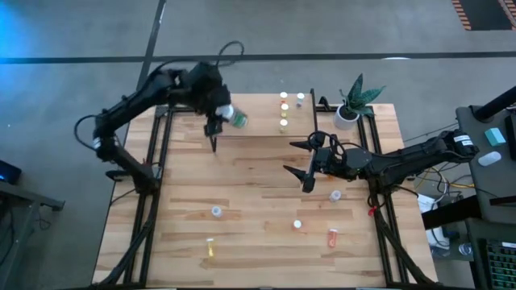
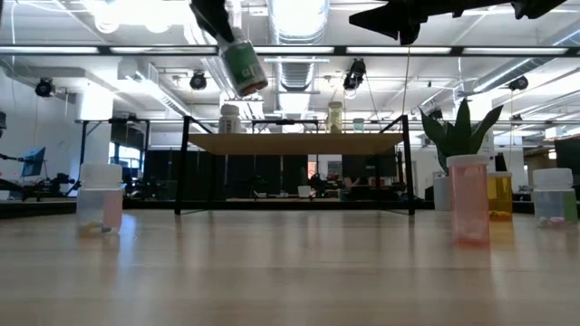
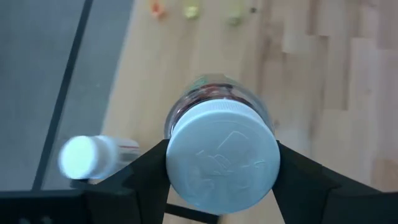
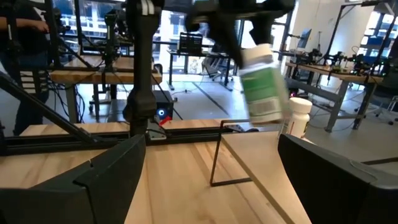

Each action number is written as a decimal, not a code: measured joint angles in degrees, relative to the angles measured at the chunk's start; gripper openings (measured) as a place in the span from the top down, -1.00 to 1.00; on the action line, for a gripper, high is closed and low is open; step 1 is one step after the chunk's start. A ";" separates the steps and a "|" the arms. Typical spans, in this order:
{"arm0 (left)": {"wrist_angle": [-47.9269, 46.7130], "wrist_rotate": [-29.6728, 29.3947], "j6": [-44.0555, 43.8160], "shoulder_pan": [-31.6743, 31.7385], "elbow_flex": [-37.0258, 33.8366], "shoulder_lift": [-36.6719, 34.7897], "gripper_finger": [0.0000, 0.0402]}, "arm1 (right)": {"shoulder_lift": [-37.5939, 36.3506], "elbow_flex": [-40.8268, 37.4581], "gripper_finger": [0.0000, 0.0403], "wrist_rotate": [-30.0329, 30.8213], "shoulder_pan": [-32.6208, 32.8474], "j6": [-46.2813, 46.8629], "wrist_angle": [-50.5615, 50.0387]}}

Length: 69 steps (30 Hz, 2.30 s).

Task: Pick and place medicine bottles onto shelf by color
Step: Put the white green pill bottle on the shelf

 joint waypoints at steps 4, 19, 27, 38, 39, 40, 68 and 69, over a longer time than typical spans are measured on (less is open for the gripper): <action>-0.37 1.84 1.69 3.91 4.33 4.04 -0.05 | 0.00 0.00 -0.78 -0.02 0.00 -0.06 0.00; -0.98 0.61 10.74 6.50 5.56 6.64 -0.09 | -0.02 0.00 -0.78 -0.04 0.00 -3.33 0.50; 0.43 1.41 9.67 5.38 5.45 5.98 -0.10 | -0.02 0.00 -0.78 -0.01 -0.66 -5.66 4.67; 0.93 1.74 6.24 1.09 5.43 5.68 -0.08 | 0.28 -0.01 -0.78 0.07 -4.05 -6.91 9.44; 1.05 1.72 6.03 0.70 5.41 5.68 -0.08 | 0.28 0.00 -0.78 0.04 -4.57 -6.41 9.44; 1.20 1.72 5.95 0.33 5.37 5.68 -0.08 | 0.28 0.00 -0.78 0.02 -5.00 -6.03 9.44; 4.86 1.72 4.68 -0.80 2.60 5.39 -0.07 | 0.31 0.00 -0.78 -0.09 -6.61 -6.61 8.09; 4.80 1.74 4.68 -0.81 2.30 5.24 -0.07 | 0.31 0.00 -0.78 -0.10 -6.67 -6.57 8.14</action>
